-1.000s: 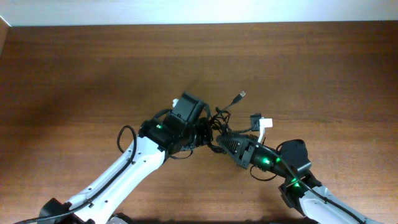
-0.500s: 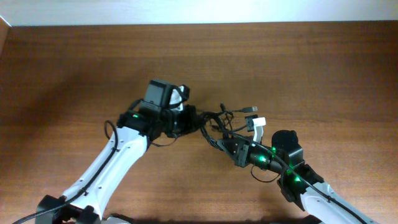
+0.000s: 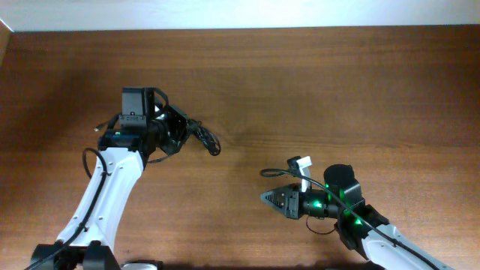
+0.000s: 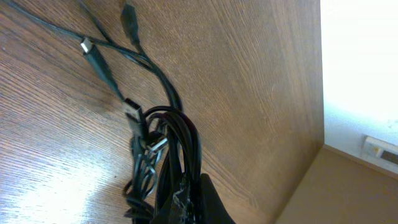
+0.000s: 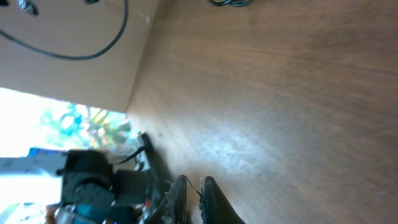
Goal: Untangle cables
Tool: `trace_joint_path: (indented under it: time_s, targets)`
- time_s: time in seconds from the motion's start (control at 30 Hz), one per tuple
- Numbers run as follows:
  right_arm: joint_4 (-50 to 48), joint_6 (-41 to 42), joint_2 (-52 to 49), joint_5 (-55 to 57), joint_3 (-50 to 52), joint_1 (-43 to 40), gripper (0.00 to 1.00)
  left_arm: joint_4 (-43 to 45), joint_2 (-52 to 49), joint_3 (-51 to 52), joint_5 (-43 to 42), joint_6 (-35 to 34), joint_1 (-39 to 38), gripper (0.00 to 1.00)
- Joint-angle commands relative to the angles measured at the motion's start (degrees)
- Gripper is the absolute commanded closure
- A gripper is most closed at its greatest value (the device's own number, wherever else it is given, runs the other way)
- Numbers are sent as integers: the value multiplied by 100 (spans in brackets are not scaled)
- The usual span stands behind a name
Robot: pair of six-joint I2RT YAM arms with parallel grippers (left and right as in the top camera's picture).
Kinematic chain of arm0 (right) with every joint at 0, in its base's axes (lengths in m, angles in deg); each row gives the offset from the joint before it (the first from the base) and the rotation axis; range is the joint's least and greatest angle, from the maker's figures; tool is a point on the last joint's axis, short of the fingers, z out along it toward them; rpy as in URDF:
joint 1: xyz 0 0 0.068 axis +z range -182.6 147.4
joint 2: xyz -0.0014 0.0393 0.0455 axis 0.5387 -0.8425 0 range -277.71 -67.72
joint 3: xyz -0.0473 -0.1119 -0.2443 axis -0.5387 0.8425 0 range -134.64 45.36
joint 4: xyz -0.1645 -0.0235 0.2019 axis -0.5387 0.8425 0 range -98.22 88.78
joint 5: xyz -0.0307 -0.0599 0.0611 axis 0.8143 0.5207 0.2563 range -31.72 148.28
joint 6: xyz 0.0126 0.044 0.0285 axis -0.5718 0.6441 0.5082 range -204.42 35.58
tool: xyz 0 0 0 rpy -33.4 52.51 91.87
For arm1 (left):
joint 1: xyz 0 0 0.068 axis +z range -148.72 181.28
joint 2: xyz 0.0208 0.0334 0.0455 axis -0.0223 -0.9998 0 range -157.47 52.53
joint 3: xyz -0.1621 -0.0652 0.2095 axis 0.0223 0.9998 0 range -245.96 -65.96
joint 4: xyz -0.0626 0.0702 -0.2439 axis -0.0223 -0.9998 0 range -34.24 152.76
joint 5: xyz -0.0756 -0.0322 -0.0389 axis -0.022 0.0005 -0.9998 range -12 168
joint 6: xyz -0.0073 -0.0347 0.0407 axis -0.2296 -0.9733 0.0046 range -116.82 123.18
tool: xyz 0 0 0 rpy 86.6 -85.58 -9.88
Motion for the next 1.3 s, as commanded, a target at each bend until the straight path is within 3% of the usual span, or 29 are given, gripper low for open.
trace_joint_path:
  time_s: [0.0,0.03,0.1,0.13,0.17,0.2,0.23,0.3,0.37,0.43,0.53,0.6,0.87,1.07,1.27]
  targets:
    - [-52,595,-4,-354,-4,4,71,9,35,-118,131,232,-61,100]
    - [-105,640,-4,-345,-4,4,64,7,35,-118,129,339,-90,100]
    - [-389,660,-4,-299,-4,0,13,-11,35,-114,133,588,-238,100]
    - [-625,787,-4,-184,-4,0,4,-42,35,-114,133,597,-302,100]
    - [-837,1069,-4,74,-4,2,1,-96,35,-114,133,595,-385,100]
    - [-911,1349,-4,361,-4,2,1,-142,35,-114,131,592,-470,100]
    - [-925,1784,-7,654,-4,7,9,-177,35,-114,131,564,-551,100]
    - [-922,3045,-7,955,-4,7,39,-184,35,-114,131,529,-726,100]
    - [-922,3390,-7,1123,-4,7,47,-181,35,-114,129,575,-870,100]
    - [-774,2983,-11,1427,-4,7,47,-83,35,-114,74,1097,-962,100]
    - [-431,1749,-33,1598,-4,7,47,422,35,-114,-1226,3351,-1023,100]
    - [-306,1456,-59,1589,-4,9,47,466,35,-114,-1987,4153,-1023,100]
    - [-671,1532,-70,1384,-4,11,47,354,35,-114,-2118,4413,-1056,100]
    - [-1010,1547,-70,1163,-4,39,47,339,35,-114,-2114,4385,-1521,100]
    - [-881,1547,-173,1707,-4,339,51,332,35,-114,-2127,3220,-1661,100]
